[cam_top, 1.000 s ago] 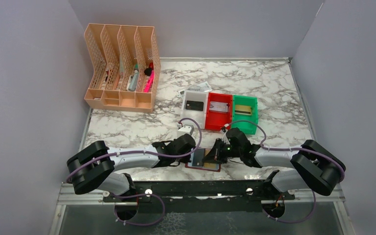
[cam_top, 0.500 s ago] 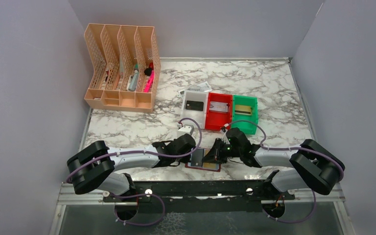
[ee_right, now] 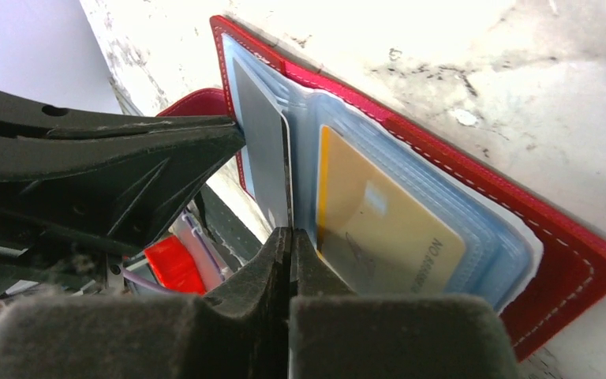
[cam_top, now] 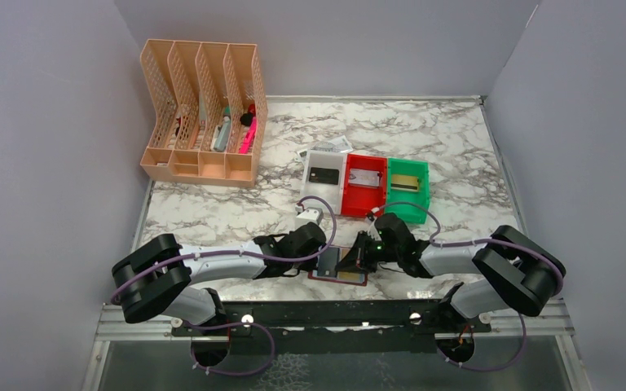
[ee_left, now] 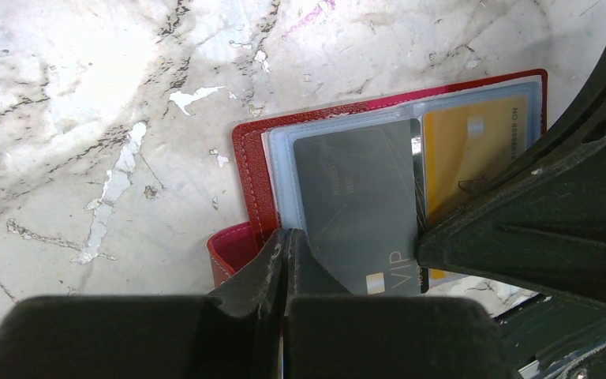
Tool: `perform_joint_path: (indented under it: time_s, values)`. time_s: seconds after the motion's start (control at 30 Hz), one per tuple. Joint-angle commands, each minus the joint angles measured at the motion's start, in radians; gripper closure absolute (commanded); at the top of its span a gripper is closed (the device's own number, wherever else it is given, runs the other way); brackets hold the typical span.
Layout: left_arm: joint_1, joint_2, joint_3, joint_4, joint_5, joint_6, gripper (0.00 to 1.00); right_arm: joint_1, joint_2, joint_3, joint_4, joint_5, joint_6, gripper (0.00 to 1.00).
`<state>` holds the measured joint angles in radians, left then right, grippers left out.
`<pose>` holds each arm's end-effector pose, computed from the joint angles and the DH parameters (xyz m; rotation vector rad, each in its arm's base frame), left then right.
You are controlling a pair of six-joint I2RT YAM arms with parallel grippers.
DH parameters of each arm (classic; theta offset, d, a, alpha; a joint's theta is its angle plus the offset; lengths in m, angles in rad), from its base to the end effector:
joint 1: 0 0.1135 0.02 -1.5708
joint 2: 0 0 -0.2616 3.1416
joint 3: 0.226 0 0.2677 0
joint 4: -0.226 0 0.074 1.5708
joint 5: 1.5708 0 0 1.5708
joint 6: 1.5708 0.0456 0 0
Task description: Take the credit cards out of the card holder
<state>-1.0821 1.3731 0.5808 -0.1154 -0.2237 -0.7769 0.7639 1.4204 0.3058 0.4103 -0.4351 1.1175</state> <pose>0.1345 -0.2314 0.1330 0.2870 2.5073 -0.5262 0.1582 0.1782 0.0897 0.1990 2.6519 1.3333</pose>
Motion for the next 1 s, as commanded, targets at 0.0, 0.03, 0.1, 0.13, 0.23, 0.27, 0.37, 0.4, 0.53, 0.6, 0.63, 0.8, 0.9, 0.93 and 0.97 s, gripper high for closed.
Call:
perform_joint_path:
  time_s: [0.0, 0.03, 0.1, 0.13, 0.23, 0.27, 0.37, 0.4, 0.53, 0.6, 0.63, 0.8, 0.9, 0.93, 0.97]
  values:
    - [-0.007, 0.036, -0.007, -0.038, 0.024, 0.001, 1.00, -0.005, 0.001, -0.018, 0.085, -0.038, 0.005, 0.98]
    - [-0.008, 0.036, -0.006, -0.038, 0.024, 0.001, 1.00, -0.006, -0.001, -0.019, 0.087, -0.040, 0.005, 0.99]
    - [-0.008, 0.038, -0.006, -0.039, 0.023, 0.001, 1.00, -0.006, -0.009, -0.019, 0.069, -0.030, 0.004, 0.99]
    - [-0.007, 0.038, -0.006, -0.039, 0.021, 0.001, 1.00, -0.006, -0.015, -0.020, 0.053, -0.022, 0.003, 0.99]
    - [-0.007, 0.037, -0.007, -0.045, 0.015, -0.001, 1.00, -0.012, -0.034, -0.035, 0.019, -0.008, -0.002, 0.99]
    - [-0.007, 0.035, -0.008, -0.047, 0.014, -0.002, 1.00, -0.017, -0.039, -0.046, 0.015, -0.009, -0.004, 0.99]
    - [-0.007, 0.030, -0.011, -0.048, 0.012, -0.005, 1.00, -0.034, -0.055, -0.073, 0.018, -0.028, -0.009, 0.99]
    - [-0.008, 0.029, -0.013, -0.048, 0.011, -0.007, 1.00, -0.039, -0.059, -0.080, 0.020, -0.036, -0.011, 0.99]
    - [-0.007, 0.028, -0.011, -0.048, 0.009, -0.006, 1.00, -0.048, -0.066, -0.088, 0.020, -0.057, -0.019, 0.99]
    - [-0.007, 0.028, -0.009, -0.047, 0.010, -0.004, 1.00, -0.050, -0.064, -0.087, 0.022, -0.060, -0.022, 0.99]
    - [-0.007, 0.028, -0.008, -0.050, 0.010, -0.003, 1.00, -0.052, -0.066, -0.083, 0.009, -0.062, -0.028, 0.99]
    - [-0.007, 0.008, -0.013, -0.064, -0.002, -0.008, 1.00, -0.060, -0.109, -0.084, -0.055, -0.018, -0.040, 0.99]
    - [-0.008, -0.007, 0.003, -0.080, -0.007, -0.003, 0.96, -0.060, -0.111, -0.069, -0.066, -0.019, -0.049, 0.99]
    - [-0.007, -0.012, 0.010, -0.085, -0.010, 0.001, 0.94, -0.060, -0.104, -0.063, -0.061, -0.025, -0.050, 0.99]
    - [-0.007, -0.018, 0.018, -0.092, -0.013, 0.004, 0.91, -0.060, -0.093, -0.059, -0.050, -0.033, -0.050, 0.99]
